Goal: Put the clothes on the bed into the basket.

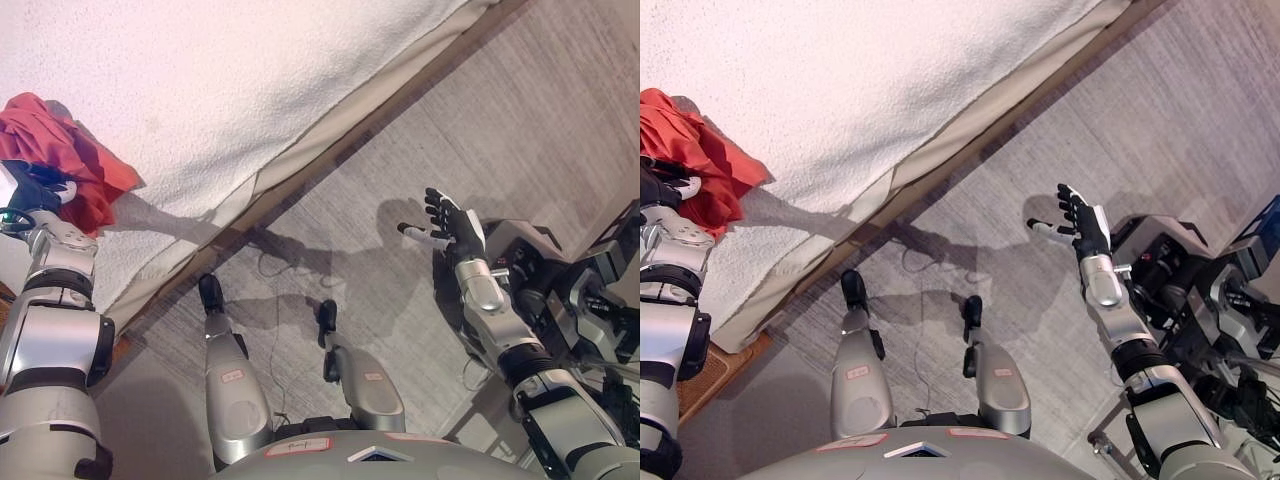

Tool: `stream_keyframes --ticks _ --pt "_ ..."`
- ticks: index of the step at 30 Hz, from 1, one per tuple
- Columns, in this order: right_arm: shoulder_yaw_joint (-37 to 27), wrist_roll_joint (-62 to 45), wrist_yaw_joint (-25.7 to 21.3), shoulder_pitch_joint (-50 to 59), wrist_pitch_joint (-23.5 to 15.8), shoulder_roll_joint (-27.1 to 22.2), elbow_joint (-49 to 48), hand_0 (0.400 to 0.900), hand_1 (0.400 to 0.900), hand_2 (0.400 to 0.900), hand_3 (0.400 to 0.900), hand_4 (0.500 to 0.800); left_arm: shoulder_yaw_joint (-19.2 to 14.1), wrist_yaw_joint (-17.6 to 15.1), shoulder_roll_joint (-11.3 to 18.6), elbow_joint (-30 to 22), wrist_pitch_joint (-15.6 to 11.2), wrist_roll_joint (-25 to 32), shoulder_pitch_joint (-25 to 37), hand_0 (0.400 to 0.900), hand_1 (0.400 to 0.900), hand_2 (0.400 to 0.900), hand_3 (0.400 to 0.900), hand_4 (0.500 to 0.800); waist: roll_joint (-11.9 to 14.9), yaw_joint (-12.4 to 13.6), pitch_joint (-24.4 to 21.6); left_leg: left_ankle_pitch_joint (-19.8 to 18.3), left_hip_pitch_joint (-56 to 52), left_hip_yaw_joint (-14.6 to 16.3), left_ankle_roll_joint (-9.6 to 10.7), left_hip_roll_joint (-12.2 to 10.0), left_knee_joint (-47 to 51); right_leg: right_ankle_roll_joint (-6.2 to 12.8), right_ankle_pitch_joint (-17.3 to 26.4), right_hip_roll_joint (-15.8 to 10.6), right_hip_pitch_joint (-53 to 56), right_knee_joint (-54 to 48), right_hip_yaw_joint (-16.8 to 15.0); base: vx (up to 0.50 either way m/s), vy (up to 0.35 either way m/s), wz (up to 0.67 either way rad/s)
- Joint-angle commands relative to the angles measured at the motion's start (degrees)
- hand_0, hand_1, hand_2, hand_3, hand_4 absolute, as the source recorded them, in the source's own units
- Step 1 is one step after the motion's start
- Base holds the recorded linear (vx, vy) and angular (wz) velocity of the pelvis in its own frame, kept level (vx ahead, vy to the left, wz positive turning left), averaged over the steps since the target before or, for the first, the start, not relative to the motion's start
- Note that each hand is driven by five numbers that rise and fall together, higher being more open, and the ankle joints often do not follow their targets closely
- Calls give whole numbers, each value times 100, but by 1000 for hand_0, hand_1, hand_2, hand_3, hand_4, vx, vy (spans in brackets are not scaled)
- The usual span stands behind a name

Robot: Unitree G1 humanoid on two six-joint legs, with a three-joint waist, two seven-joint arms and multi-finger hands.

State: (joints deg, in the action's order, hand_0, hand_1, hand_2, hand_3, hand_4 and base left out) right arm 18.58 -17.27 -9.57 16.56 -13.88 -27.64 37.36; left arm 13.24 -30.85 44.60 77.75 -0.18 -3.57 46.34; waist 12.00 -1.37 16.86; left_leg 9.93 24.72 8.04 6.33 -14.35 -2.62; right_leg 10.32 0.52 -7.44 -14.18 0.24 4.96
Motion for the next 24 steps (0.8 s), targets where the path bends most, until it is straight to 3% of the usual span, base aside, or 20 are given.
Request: stream_keyframes --ticks 1,2,3,4,5,7,10,14,18,19,20,22,24 --pt "-718 73 -224 -76 -365 -343 -245 900 900 900 900 800 -133 -149 113 66 -293 172 41 400 400 400 400 500 -54 78 -202 -87 250 -620 408 -415 -437 468 746 -513 339 -55 -187 59 -12 15" --pt "-800 83 -227 -145 -322 -355 -203 900 900 900 900 800 -189 -16 -7 -280 -428 356 -187 400 400 400 400 500 -126 160 -225 -97 221 -655 401 -378 -450 468 643 -528 393 -20 -152 48 -15 16" --pt "-796 83 -226 -154 -320 -362 -208 900 900 900 900 800 -202 -16 -12 -298 -422 356 -212 400 400 400 400 500 -135 154 -226 -98 215 -659 401 -378 -450 468 639 -528 401 -17 -148 65 -19 29" --pt "-932 99 -196 -219 -260 -385 -95 900 900 900 900 800 -234 125 -100 -814 -576 449 -496 400 400 400 400 500 -215 250 -244 -98 187 -698 388 -338 -457 451 542 -547 467 12 -119 30 -5 17" --pt "-929 98 -194 -225 -260 -391 -97 900 900 900 900 800 -248 124 -105 -836 -566 446 -521 400 400 400 400 500 -222 245 -245 -100 181 -702 389 -338 -458 450 539 -546 475 14 -115 59 -14 35" --pt "-1115 95 -144 -304 -194 -420 8 900 900 900 900 800 -340 392 -173 -1692 -779 752 -924 400 400 400 400 500 -329 379 -272 -61 100 -753 377 -272 -413 413 405 -558 590 68 -42 43 -34 29" --pt "-1211 115 -45 -345 -124 -415 199 900 900 900 900 800 -557 444 -69 -2156 -781 773 -1256 400 400 400 400 500 -405 496 -332 -13 -28 -780 372 -232 -336 377 315 -561 724 91 16 45 -30 15" --pt "-1195 177 41 -337 -83 -409 307 900 900 900 900 800 -742 482 134 -1878 -671 633 -1384 400 400 400 400 500 -447 582 -392 41 -187 -779 385 -223 -251 351 216 -543 874 103 47 40 -41 11" --pt "-1123 300 162 -350 -46 -422 476 900 900 900 900 800 -1001 527 540 -1360 -550 311 -1583 400 400 400 400 500 -514 689 -464 103 -361 -790 405 -209 -144 327 106 -543 1042 128 99 26 -27 11" --pt "-1151 324 171 -398 -37 -428 472 900 900 900 900 800 -1106 466 655 -1641 -462 204 -1729 400 400 400 400 500 -518 748 -468 109 -378 -801 401 -191 -138 326 92 -543 1087 131 113 24 -27 10" --pt "-1137 326 170 -399 -36 -428 468 900 900 900 900 800 -1144 466 654 -1682 -441 194 -1777 400 400 400 400 500 -518 735 -470 108 -386 -800 401 -189 -137 327 91 -545 1095 129 114 28 -46 16" --pt "-1192 399 253 -547 16 -416 604 900 900 900 900 800 -1481 469 933 -1818 -339 -103 -2153 400 400 400 400 500 -562 869 -508 121 -444 -838 400 -174 -107 312 41 -559 1202 138 176 30 -40 16" --pt "-1181 426 307 -553 40 -407 839 900 900 900 900 800 -1651 471 1157 -1586 -255 -263 -2268 400 400 400 400 500 -590 939 -542 143 -490 -862 409 -162 -71 303 9 -560 1268 141 197 38 -28 16"
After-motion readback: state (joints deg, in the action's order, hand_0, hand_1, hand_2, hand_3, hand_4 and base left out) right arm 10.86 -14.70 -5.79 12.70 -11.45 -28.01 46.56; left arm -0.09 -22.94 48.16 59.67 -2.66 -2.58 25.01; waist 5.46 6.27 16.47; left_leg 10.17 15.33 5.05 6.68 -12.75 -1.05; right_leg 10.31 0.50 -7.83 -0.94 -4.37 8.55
